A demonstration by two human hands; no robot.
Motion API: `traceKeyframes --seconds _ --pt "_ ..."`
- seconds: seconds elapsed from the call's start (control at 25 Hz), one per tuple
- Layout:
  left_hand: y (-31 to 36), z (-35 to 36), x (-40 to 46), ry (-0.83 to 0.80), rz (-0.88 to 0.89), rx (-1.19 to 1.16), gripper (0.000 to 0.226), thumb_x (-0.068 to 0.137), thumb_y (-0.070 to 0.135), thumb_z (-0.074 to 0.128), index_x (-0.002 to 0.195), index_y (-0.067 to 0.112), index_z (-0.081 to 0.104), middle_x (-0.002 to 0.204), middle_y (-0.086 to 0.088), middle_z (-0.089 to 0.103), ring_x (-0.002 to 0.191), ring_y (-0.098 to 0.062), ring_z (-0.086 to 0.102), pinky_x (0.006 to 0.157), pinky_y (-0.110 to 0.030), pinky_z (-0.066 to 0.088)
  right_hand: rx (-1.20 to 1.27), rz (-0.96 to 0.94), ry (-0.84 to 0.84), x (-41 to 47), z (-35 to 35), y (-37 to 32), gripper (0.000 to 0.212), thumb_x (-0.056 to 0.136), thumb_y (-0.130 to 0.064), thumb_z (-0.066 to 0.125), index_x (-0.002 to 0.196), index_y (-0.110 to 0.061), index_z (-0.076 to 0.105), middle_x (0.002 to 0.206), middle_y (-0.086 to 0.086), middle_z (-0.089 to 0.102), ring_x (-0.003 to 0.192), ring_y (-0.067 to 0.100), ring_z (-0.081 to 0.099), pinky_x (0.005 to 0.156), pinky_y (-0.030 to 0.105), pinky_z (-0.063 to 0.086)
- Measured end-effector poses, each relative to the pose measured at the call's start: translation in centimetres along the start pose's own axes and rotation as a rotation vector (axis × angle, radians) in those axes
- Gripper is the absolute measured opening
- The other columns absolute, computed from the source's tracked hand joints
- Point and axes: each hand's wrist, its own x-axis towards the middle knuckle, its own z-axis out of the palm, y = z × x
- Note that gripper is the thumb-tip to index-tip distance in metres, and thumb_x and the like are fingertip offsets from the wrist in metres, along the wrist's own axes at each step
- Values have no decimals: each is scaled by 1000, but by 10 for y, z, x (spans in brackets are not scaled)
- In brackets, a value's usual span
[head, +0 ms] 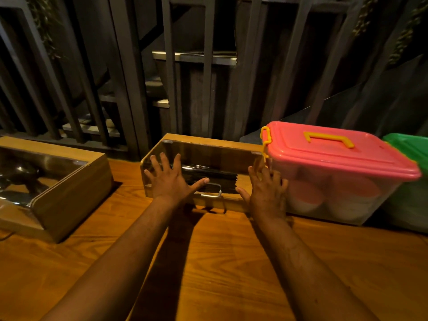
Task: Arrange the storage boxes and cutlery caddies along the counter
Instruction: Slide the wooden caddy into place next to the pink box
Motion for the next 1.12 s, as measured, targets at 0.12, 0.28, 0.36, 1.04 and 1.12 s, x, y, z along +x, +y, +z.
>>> traceKeyframes --seconds 0.12,0.28,0.36,1.04,1.12 --pt "7 5 -1 30 -12 -8 124 59 101 19 158 26 9 166 -19 -2 150 -44 -10 118 -67 7 -38 5 27 4 5 2 67 84 -65 55 138 -26 52 139 8 52 114 32 47 87 45 38" --pt "8 8 3 43 -17 -4 124 60 101 20 158 26 9 166 -19 -1 150 -44 -9 118 -68 8 -65 2 45 6 9 1 66 85 -65 54 138 -25 52 135 6 54 108 31 48 85 45 39" --pt "8 8 6 40 -11 0 124 60 100 20 158 26 9 166 -19 -1 150 -45 -9 118 -68 9 -83 5 36 8 9 0 67 85 -65 53 139 -26 50 136 6 54 108 31 47 85 45 38" --pt "-5 -43 -71 88 238 -9 63 92 55 53 148 31 38 156 -9 38 148 -32 23 119 -56 21 144 -68 -166 -28 -57 -26 60 94 -55 44 147 -26 40 158 4 35 144 31 28 114 56 26" --pt "-16 -56 -95 137 227 -6 57 92 54 52 143 30 44 149 -5 46 143 -28 31 116 -52 27 211 -116 -123 -44 -74 -42 58 95 -55 42 146 -27 43 155 2 40 140 29 34 111 50 27"
